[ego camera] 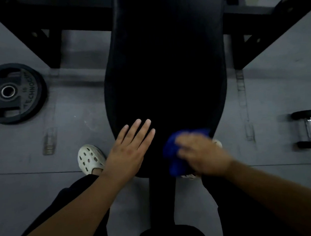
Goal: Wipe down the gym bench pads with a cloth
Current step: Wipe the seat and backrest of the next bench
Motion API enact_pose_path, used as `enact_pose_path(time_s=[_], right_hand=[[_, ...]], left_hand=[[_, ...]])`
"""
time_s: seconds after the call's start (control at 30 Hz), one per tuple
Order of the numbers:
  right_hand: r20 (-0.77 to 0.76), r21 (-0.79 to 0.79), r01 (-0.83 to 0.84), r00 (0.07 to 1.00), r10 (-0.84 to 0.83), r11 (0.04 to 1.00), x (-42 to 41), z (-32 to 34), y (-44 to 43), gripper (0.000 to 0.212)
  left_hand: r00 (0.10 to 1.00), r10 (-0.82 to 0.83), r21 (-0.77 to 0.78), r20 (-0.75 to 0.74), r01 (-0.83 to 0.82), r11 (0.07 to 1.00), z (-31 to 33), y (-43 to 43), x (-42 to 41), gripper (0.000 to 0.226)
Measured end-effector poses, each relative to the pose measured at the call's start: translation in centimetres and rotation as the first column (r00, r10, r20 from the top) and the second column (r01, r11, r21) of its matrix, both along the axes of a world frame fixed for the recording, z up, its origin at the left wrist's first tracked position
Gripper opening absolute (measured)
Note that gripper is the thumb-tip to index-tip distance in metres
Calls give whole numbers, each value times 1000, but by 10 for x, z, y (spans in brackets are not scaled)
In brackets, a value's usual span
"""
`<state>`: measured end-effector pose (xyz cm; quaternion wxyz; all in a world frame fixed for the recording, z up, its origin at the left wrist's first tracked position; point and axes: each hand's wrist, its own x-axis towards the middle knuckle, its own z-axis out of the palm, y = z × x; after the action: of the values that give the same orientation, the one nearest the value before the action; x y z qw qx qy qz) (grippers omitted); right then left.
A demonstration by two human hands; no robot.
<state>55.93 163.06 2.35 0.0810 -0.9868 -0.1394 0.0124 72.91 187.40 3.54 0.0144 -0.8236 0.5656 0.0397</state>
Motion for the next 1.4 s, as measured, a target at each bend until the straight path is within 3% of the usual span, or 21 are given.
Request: enact_pose_path(time_s=[0.07,0.13,0.17,0.23,0.27,0.3,0.33,0.4,0.47,0.83,1.1,1.27,1.4], right_hand=[[159,117,428,883,-442,896,43,24,-35,47],[196,167,583,771,-606,795,67,33,-32,58],[194,136,523,819,-541,841,68,30,-21,61],[69,25,207,976,-209,978,56,24,-5,59],[43,-27,82,996,-81,996,55,27,-13,56],[70,-48,65,996,-61,997,62,33,-28,54],[124,-16,167,979,-164,986,74,39,-44,55],[189,132,469,853,-487,873,99,55,-59,60],[177,222,599,751,-636,769,113,58,-47,64],[191,186,574,775,-602,798,110,44,-48,66],[117,151,601,778,-618,785,113,51,-37,59],[-18,179,598,796,-605,781,117,104,-33,63],[-5,153,597,797,-604,787,102,190,-11,69]], left_hand=[[1000,-18,-23,-3,18,1000,-1,-2,-3,73],[1000,-16,-55,-18,15,998,3,-14,-1,70],[1000,1,-65,-22,-3,998,9,-24,4,73],[997,80,-128,-5,-80,989,24,-52,27,77],[993,115,-168,6,-112,979,32,-67,41,77],[992,128,-195,15,-123,973,39,-80,55,76],[992,119,-212,28,-110,971,44,-91,68,75],[995,77,-226,58,-62,972,47,-103,86,74],[995,64,-247,81,-42,968,41,-104,89,73],[985,65,-260,162,-21,965,26,-105,90,74],[990,58,-215,126,-30,976,29,-103,90,71],[988,151,-94,-24,-153,984,81,-105,74,66],[966,239,-101,-94,-248,963,164,-94,60,68]])
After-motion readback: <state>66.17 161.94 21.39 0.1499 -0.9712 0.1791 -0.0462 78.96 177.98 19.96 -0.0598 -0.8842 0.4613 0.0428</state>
